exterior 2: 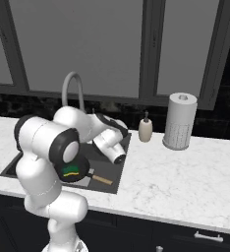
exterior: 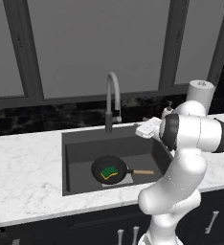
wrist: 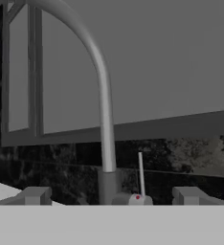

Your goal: Pick the pan and sponge and place them into the sink. Then turn on the water.

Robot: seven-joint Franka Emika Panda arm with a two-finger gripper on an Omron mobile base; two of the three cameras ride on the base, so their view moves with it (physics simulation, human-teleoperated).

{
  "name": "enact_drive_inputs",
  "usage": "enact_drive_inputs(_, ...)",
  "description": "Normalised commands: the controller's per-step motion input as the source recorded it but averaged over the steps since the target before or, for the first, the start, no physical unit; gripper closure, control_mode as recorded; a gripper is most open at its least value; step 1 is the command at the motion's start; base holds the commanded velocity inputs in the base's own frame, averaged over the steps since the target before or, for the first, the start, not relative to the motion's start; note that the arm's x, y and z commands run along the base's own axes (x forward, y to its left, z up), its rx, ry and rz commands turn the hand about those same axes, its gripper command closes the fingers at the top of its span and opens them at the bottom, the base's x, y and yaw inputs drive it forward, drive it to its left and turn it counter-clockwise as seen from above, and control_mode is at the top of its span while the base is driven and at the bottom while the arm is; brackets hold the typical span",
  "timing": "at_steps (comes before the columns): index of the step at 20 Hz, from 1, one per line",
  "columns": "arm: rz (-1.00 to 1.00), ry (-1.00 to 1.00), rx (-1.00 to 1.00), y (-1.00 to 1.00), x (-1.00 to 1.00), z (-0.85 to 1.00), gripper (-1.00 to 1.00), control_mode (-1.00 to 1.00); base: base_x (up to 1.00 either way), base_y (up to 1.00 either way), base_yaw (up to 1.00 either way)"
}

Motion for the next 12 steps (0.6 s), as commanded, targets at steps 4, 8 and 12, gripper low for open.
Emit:
enact_drive_inputs(4,0.0,0.0,-0.04,0.19,0.35,0.0,-1.0,-1.0,0.0,0.0,0.0)
enact_drive_inputs(8,0.0,0.0,-0.03,0.18,0.37,0.0,-1.0,-1.0,0.0,0.0,0.0)
enact_drive_inputs(12,0.0,0.0,-0.01,0.15,0.3,0.0,-1.0,-1.0,0.0,0.0,0.0)
